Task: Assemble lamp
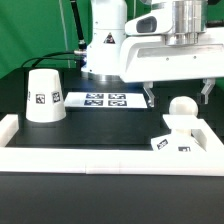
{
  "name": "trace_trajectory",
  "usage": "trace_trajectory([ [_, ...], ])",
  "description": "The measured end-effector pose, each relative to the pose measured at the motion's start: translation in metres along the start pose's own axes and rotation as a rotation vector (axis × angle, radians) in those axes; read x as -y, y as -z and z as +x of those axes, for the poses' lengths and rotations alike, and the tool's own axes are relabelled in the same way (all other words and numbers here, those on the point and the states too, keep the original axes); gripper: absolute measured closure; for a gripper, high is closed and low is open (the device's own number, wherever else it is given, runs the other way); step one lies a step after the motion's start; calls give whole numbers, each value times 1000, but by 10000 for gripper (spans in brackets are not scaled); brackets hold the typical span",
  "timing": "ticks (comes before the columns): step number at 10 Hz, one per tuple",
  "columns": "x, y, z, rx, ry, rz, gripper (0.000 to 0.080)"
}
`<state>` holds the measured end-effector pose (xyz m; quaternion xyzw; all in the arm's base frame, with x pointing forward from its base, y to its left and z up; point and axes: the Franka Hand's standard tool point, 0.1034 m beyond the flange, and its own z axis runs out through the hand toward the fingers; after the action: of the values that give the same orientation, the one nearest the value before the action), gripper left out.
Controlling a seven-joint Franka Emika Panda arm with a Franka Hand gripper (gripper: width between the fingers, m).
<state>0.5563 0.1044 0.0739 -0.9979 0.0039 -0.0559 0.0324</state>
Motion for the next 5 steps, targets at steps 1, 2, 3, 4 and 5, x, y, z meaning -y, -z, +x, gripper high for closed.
trace_trajectory([
  [1,7,-1,-12,14,-18,0,100],
  [2,12,-2,-20,25,-20,1,100],
  [3,12,-4,-23,28,-18,1,100],
  [4,12,-4,-23,28,-18,1,100],
  [5,12,-4,-23,29,-18,1,100],
])
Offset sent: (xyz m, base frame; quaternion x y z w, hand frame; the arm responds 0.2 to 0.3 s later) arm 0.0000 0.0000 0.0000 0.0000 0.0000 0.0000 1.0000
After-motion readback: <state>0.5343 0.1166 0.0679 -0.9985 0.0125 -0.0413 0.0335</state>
